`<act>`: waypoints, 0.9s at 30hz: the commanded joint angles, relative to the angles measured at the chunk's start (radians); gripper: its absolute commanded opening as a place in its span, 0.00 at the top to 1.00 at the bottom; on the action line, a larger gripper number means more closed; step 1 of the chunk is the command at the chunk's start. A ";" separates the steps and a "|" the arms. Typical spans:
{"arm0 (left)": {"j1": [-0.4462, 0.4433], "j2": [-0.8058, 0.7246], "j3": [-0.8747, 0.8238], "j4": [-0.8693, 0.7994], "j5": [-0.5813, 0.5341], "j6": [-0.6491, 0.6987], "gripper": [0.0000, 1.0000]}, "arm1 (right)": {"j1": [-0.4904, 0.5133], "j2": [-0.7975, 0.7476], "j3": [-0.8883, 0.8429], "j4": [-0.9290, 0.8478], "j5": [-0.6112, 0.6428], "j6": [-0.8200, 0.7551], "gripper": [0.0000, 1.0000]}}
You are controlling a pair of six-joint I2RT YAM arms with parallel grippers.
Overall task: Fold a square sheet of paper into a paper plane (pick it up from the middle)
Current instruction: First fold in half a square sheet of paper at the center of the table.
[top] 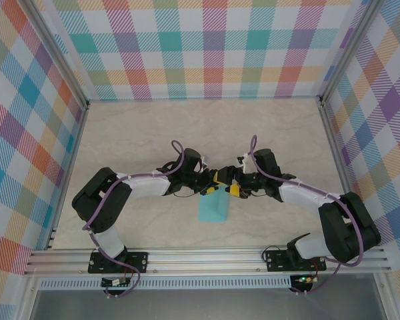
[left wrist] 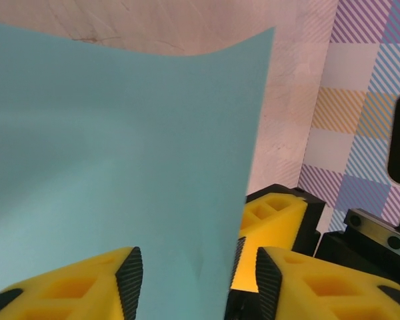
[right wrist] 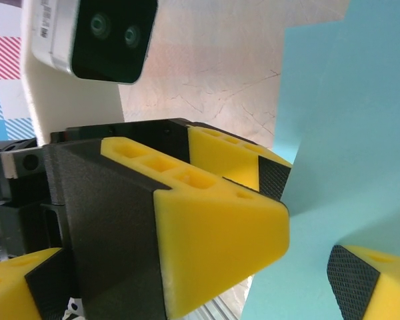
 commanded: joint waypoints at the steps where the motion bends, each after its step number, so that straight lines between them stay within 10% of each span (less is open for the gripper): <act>1: -0.005 0.005 0.030 -0.010 0.021 0.026 0.55 | 0.015 0.008 0.026 0.029 -0.018 -0.009 0.00; 17: -0.002 -0.006 0.042 -0.067 0.000 0.049 0.97 | 0.018 0.006 0.019 0.009 0.004 -0.013 0.00; 27: 0.066 -0.087 -0.015 -0.153 -0.030 0.123 1.00 | 0.016 -0.125 0.058 -0.288 0.243 -0.072 0.00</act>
